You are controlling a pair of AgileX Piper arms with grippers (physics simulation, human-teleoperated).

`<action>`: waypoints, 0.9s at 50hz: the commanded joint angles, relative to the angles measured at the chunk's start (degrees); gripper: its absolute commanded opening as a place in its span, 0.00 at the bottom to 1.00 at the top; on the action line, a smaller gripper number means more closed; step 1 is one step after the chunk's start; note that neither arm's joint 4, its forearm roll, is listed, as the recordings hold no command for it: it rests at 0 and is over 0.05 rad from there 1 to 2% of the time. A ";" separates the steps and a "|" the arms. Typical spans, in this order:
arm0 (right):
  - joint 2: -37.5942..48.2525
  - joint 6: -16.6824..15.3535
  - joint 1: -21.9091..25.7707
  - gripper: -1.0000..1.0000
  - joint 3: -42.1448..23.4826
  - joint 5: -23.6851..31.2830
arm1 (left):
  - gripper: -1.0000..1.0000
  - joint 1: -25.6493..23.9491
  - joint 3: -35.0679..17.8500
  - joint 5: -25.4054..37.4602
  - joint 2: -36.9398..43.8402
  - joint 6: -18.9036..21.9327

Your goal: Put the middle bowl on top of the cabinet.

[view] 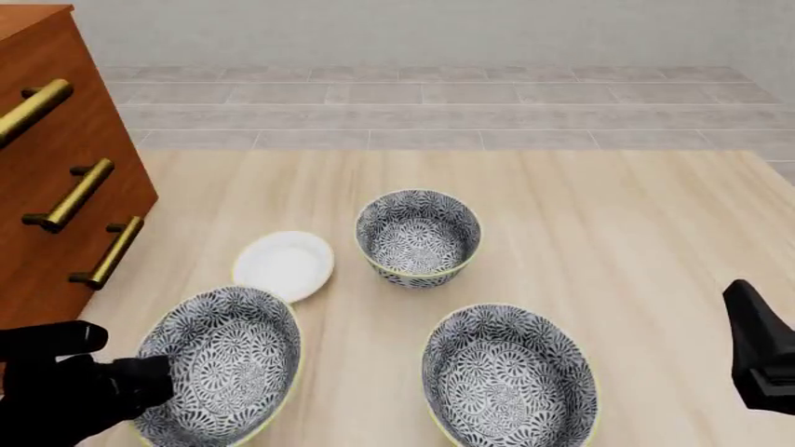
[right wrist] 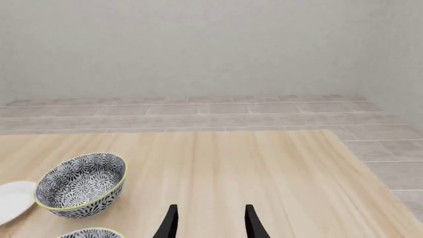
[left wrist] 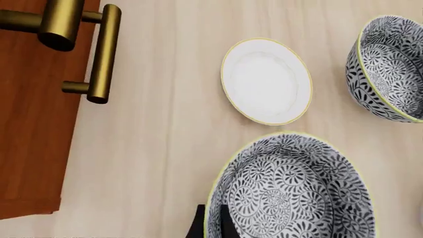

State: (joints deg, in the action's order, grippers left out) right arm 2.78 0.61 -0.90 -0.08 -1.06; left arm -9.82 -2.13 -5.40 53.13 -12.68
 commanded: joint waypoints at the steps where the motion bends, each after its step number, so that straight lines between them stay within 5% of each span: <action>1: -0.18 0.00 0.04 1.00 0.01 0.23 | 0.00 0.65 -0.20 0.92 -0.86 0.52; 23: 0.09 0.06 -0.17 1.00 -0.03 -0.20 | 0.00 -0.24 -5.41 17.84 -19.35 -1.36; 45: -0.32 -0.03 -0.17 1.00 -0.07 0.16 | 0.00 1.32 -8.21 22.13 -24.17 -1.90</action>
State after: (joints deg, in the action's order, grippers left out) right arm 2.57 0.60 -1.07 -0.13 -0.98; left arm -8.91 -8.95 14.74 31.33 -14.69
